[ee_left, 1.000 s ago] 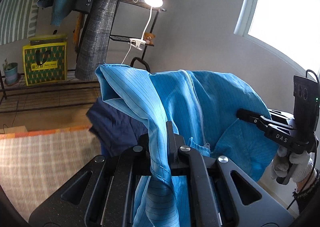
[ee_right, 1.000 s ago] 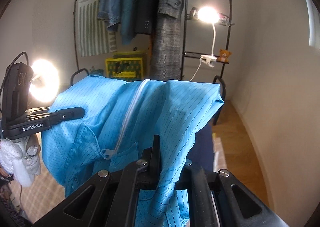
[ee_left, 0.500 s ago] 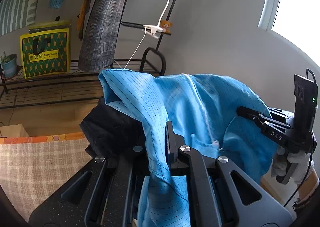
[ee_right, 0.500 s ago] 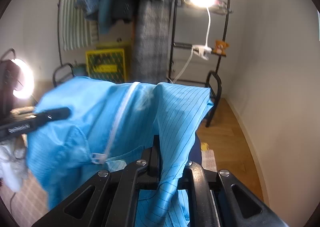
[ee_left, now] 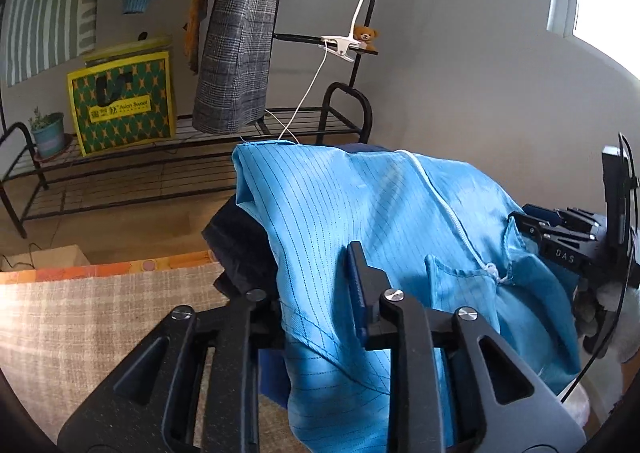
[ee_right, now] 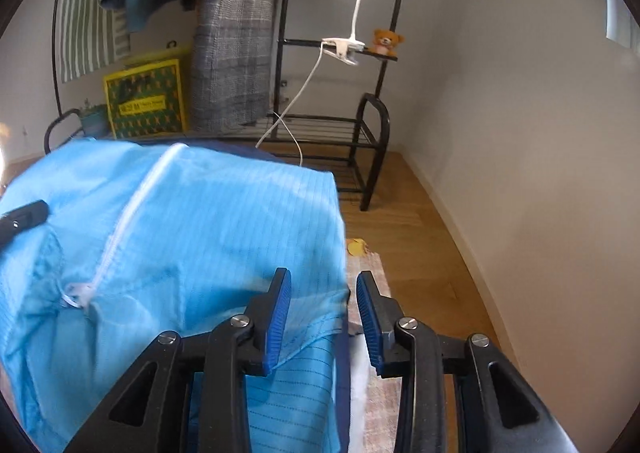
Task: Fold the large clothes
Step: 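Lower the shirt onto the navy pile and open both tools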
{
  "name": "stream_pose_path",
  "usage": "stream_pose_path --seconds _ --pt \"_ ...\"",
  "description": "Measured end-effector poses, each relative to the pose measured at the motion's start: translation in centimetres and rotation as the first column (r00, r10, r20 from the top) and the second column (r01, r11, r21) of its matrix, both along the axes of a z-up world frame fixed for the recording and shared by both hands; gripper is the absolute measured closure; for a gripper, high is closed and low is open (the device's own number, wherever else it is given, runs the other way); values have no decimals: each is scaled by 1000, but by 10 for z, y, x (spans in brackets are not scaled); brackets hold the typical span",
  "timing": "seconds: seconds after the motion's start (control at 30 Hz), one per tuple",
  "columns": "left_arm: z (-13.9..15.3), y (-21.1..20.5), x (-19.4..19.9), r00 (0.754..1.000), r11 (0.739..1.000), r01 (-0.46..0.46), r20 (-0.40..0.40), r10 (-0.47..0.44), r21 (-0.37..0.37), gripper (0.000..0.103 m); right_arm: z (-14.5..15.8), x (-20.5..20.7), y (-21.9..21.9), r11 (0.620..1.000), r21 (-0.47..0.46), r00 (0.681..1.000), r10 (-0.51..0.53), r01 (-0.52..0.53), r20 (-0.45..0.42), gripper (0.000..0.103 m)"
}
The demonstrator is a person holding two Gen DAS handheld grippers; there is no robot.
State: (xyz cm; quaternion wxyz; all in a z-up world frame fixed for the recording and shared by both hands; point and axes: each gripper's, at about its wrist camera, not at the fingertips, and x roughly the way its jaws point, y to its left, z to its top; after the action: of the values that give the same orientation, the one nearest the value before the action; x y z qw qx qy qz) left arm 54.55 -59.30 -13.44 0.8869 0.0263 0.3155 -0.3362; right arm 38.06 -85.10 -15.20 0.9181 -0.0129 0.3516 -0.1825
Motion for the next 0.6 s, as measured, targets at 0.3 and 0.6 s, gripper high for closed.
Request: stream_pose_path --seconds 0.3,0.6 --pt "-2 22 -20 995 994 -55 85 47 96 66 7 -5 3 997 -51 998 -64 65 10 68" --pt "32 53 -64 992 993 -49 120 36 107 66 52 -39 28 995 -63 995 -73 77 71 68"
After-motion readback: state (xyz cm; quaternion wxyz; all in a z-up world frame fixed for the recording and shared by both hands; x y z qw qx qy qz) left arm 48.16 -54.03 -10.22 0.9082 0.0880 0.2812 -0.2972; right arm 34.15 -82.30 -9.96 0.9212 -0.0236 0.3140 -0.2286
